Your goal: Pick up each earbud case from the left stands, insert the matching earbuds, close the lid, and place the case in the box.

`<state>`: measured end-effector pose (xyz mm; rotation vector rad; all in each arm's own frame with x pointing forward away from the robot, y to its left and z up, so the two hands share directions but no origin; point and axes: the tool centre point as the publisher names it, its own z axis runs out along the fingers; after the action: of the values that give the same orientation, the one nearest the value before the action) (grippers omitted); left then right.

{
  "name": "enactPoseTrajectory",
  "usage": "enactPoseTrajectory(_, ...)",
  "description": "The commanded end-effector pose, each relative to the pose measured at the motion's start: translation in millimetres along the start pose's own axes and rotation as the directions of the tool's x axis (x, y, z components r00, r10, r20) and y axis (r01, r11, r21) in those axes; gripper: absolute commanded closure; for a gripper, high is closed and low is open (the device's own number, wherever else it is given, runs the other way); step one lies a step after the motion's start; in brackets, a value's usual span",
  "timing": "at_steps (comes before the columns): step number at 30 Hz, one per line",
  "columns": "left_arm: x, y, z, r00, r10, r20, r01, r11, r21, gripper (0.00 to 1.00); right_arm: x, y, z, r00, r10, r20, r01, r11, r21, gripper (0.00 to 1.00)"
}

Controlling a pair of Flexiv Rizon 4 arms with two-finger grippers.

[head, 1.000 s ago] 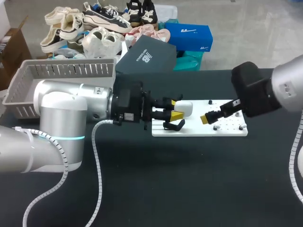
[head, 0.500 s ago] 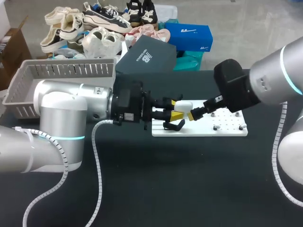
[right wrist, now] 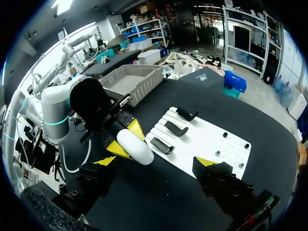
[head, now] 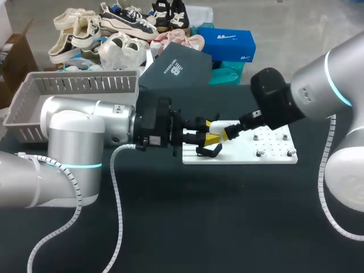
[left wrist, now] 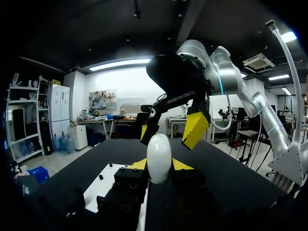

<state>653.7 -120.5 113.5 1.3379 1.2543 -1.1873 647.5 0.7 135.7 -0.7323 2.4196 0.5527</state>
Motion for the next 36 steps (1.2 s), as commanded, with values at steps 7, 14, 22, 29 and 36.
enactPoseTrajectory(7, 0.3, -0.3, 0.2, 1.000, 0.001, 0.000, -0.001, 1.000, -0.003, 1.00, -2.4, -2.9, 6.9, 1.000, 0.007, -0.009, -0.007, 1.000, 0.014, 0.00)
enactPoseTrajectory(14, 0.3, -0.3, 0.2, 1.000, 0.001, 0.000, -0.001, 1.000, -0.003, 1.00, -4.0, -4.9, 6.4, 1.000, 0.011, -0.007, -0.011, 1.000, 0.023, 0.00)
enactPoseTrajectory(22, 0.3, -0.3, 0.2, 1.000, 0.001, 0.000, -0.001, 1.000, -0.003, 1.00, -4.7, -5.5, 6.1, 1.000, 0.015, -0.004, -0.015, 0.999, 0.029, 0.00)
enactPoseTrajectory(29, 0.3, -0.3, 0.2, 1.000, 0.001, 0.000, -0.001, 1.000, -0.003, 1.00, -5.8, -7.0, 6.4, 1.000, 0.020, -0.002, -0.020, 0.999, 0.036, 0.00)
enactPoseTrajectory(36, 0.3, -0.3, 0.2, 1.000, 0.001, 0.000, -0.001, 1.000, -0.003, 1.00, -11.5, -7.8, 3.6, 1.000, 0.015, 0.008, -0.015, 0.999, 0.045, 0.00)
